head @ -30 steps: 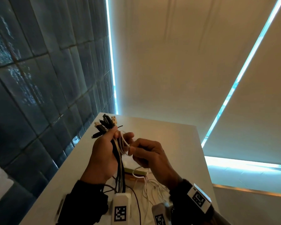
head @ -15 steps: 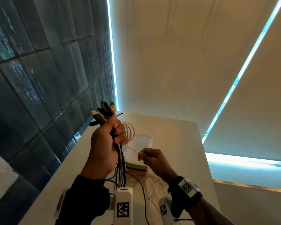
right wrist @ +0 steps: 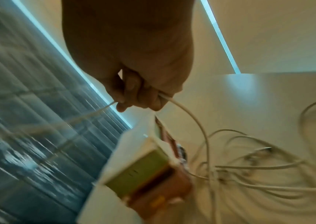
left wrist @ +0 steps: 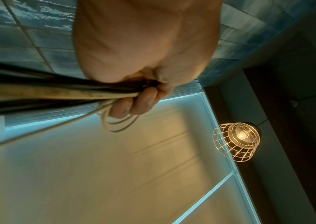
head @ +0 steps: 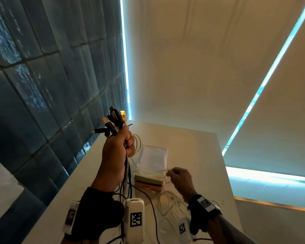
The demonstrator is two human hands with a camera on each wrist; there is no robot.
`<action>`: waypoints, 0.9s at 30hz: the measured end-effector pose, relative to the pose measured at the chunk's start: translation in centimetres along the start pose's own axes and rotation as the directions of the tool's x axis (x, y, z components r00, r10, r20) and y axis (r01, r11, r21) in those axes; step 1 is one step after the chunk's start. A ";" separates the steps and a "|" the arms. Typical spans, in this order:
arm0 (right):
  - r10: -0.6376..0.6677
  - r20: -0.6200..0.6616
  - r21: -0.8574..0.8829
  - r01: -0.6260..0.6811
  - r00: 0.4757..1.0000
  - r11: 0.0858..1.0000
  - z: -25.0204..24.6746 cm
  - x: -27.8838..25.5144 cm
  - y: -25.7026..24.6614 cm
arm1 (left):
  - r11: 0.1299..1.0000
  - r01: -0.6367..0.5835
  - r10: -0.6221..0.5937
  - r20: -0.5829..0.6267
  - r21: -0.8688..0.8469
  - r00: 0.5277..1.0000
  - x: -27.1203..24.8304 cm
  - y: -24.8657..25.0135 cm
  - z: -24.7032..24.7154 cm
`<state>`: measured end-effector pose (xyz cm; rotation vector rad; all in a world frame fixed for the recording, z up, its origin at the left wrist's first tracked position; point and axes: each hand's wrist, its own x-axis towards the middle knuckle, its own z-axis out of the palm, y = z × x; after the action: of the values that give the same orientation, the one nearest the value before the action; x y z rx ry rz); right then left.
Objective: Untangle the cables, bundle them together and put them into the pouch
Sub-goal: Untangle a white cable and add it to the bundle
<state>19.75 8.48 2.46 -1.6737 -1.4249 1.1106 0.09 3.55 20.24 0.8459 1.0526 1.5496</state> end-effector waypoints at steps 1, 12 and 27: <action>-0.023 -0.032 0.106 0.027 0.999 0.994 -0.4 -0.2 -1.6 | 1.000 0.018 -0.018 -0.011 0.014 1.000 0.1 -0.3 0.0; -0.576 0.118 0.504 0.451 0.809 0.737 -2.7 -7.4 -13.7 | 0.964 0.263 -0.265 -0.061 -0.052 0.962 -0.2 -2.2 1.3; -0.208 0.293 0.374 0.089 0.933 0.923 -1.1 -4.8 -4.7 | 0.945 0.120 -0.089 0.113 -0.304 0.990 -0.4 0.3 1.4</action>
<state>18.61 4.69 7.96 -1.1414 -1.4184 1.5070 1.31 3.37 21.03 0.6304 0.7453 1.5177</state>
